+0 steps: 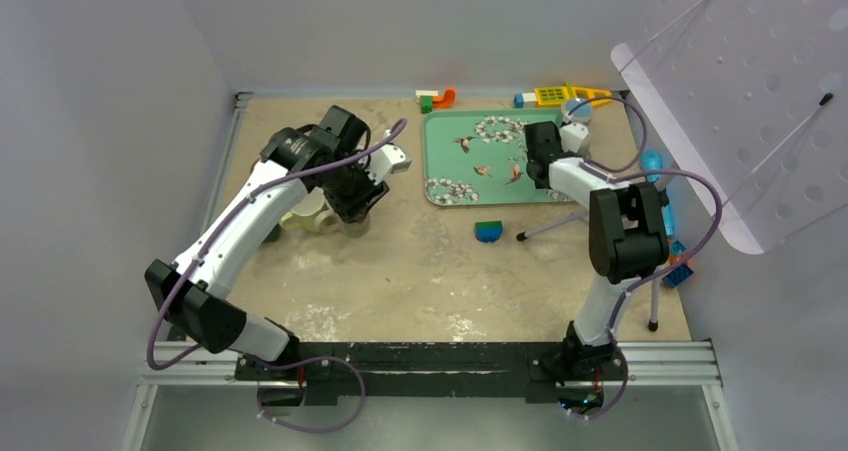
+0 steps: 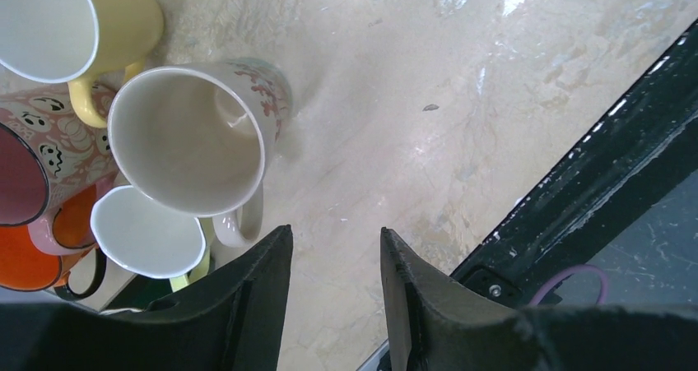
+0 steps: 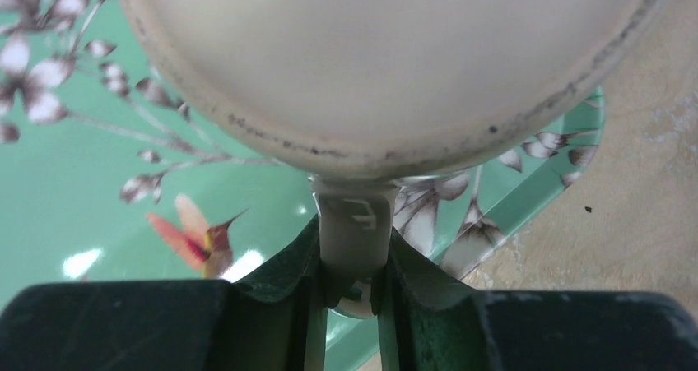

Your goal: Turn the mug right side up

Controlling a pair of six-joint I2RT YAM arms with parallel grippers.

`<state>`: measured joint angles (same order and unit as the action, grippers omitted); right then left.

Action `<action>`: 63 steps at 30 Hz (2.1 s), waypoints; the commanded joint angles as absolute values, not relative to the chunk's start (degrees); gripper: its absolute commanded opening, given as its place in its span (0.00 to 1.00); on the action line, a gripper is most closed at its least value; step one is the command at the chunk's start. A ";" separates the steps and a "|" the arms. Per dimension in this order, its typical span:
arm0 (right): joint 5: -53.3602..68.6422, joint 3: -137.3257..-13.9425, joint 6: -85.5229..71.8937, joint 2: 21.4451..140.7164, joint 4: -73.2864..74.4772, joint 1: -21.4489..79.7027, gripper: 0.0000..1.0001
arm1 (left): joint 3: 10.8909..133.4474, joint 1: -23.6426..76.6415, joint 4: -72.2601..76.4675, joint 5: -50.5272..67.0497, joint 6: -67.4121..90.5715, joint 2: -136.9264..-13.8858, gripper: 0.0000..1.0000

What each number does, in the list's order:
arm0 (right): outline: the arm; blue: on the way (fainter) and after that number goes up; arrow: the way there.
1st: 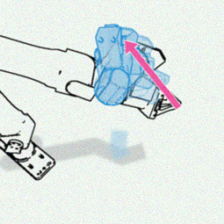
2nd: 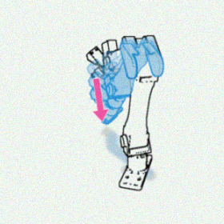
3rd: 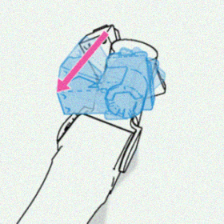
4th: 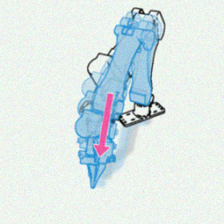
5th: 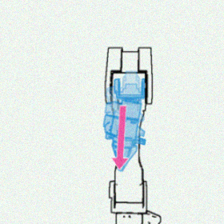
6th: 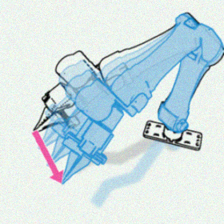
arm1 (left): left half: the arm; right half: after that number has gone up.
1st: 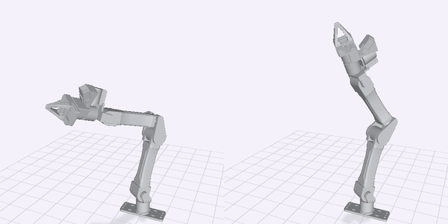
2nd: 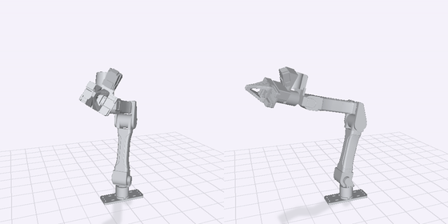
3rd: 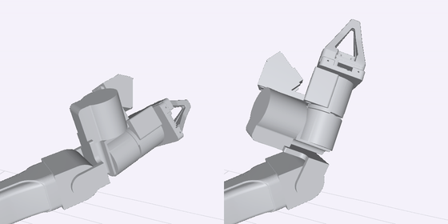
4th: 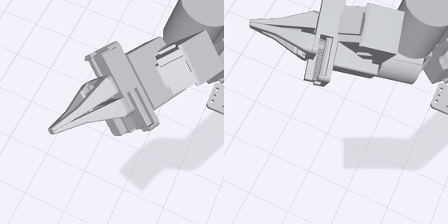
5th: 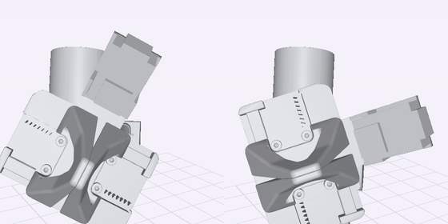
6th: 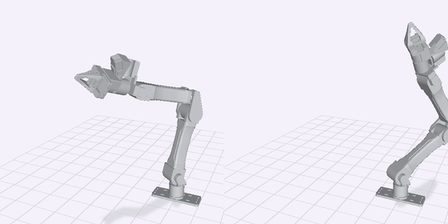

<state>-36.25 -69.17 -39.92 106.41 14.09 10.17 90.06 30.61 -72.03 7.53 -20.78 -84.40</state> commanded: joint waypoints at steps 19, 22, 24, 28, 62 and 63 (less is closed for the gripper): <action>1.31 -65.87 -24.98 76.54 -22.94 34.28 0.00 | 101.82 12.14 -65.94 59.41 -7.08 -76.96 0.77; 4.95 -65.75 -26.18 74.95 -25.09 34.96 0.00 | 101.31 12.09 -64.91 60.34 -6.72 -77.35 0.77; 6.84 -65.42 -28.66 71.98 -27.38 34.96 0.00 | 100.87 12.09 -64.76 62.26 -6.85 -77.28 0.77; 7.44 -64.88 -32.01 65.73 -35.83 37.36 0.00 | 97.89 11.91 -57.35 68.24 6.08 -77.00 0.76; -6.38 -91.55 -44.62 75.57 -36.46 51.50 0.00 | 84.77 23.41 -25.30 7.23 -52.43 -59.25 1.00; -6.60 -91.59 -45.17 75.54 -36.40 51.50 0.00 | 83.37 22.48 -24.74 7.39 -56.44 -58.02 1.00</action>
<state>-2.28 -85.34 -45.54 77.78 -34.09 51.33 85.52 24.45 -29.80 18.22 -34.24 -60.58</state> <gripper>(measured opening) 0.214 0.997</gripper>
